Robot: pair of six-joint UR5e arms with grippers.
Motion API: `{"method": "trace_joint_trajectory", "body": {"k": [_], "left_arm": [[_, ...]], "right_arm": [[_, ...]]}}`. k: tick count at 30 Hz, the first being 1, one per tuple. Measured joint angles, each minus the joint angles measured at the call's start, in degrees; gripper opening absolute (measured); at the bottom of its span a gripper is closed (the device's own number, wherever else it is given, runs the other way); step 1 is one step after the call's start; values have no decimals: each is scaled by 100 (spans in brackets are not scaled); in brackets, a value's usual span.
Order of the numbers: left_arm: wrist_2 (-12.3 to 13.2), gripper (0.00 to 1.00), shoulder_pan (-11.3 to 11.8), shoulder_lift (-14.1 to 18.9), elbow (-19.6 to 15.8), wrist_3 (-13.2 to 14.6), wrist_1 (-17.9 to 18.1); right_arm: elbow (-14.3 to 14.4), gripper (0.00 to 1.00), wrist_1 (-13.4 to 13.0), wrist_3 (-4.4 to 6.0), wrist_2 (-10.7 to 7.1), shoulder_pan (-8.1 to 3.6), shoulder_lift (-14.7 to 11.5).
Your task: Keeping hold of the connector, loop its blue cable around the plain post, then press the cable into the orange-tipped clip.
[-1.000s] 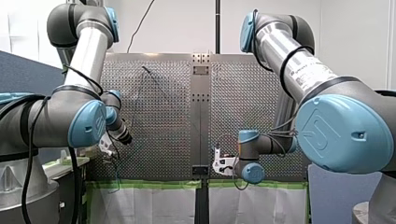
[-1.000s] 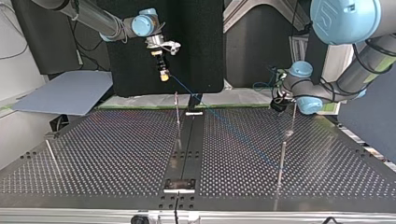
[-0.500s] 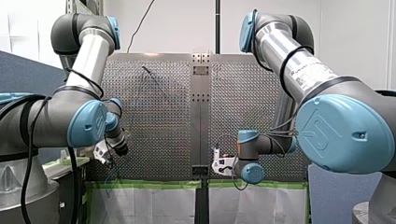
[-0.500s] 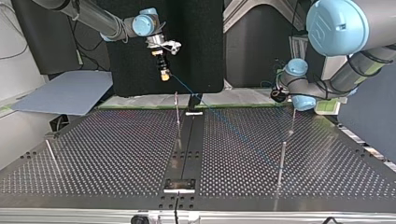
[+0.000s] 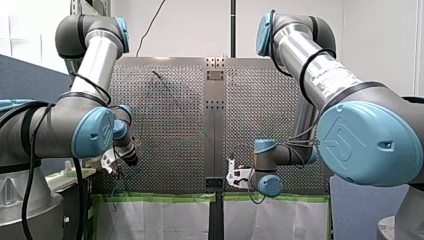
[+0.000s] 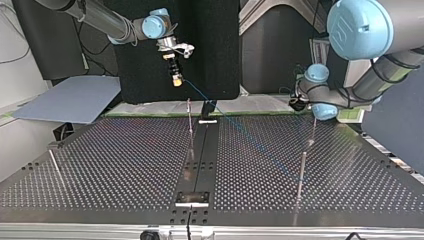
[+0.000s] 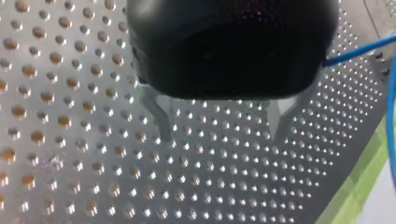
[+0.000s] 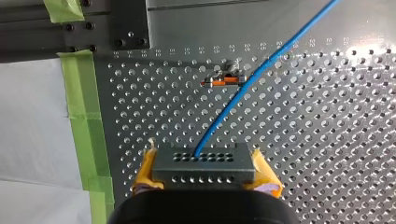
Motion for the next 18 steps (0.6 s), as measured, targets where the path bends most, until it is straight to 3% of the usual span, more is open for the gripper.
{"method": "trace_joint_trajectory", "body": {"k": [6, 18], "left_arm": [[102, 100, 35, 259, 62, 133, -69], [119, 100, 180, 960, -76, -422, 303]], "right_arm": [[0, 0, 0, 0, 0, 1, 0], [0, 0, 8, 0, -1, 4, 0]]}}
